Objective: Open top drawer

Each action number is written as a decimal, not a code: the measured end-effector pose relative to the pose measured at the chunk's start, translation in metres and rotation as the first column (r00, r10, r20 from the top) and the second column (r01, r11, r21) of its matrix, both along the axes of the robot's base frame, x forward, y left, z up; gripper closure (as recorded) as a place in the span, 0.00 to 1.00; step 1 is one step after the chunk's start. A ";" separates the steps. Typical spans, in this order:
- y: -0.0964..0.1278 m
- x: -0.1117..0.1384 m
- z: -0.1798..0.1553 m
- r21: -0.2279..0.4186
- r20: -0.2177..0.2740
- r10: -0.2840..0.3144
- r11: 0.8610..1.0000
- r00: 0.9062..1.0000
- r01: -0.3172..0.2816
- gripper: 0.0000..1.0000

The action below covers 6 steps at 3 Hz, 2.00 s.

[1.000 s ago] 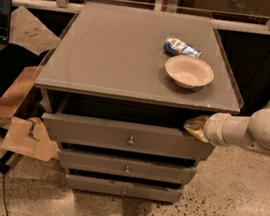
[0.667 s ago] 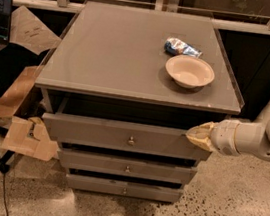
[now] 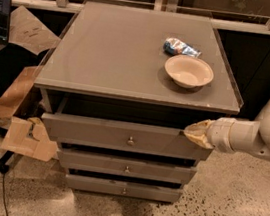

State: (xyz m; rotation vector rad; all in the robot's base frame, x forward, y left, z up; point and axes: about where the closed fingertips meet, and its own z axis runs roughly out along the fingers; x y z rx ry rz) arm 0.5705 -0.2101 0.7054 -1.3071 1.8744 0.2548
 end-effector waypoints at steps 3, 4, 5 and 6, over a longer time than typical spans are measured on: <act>-0.014 0.016 0.000 -0.027 0.070 -0.126 0.991 0.990 0.128 1.00; 0.004 0.039 0.008 -0.032 0.107 -0.100 0.994 0.989 0.104 1.00; 0.004 0.039 0.008 -0.032 0.107 -0.099 0.994 0.989 0.103 1.00; 0.011 0.039 -0.005 -0.046 0.086 -0.093 0.994 0.992 0.097 1.00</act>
Offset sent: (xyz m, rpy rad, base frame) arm 0.0145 -0.0337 0.0017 -0.0491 -0.0996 -0.2106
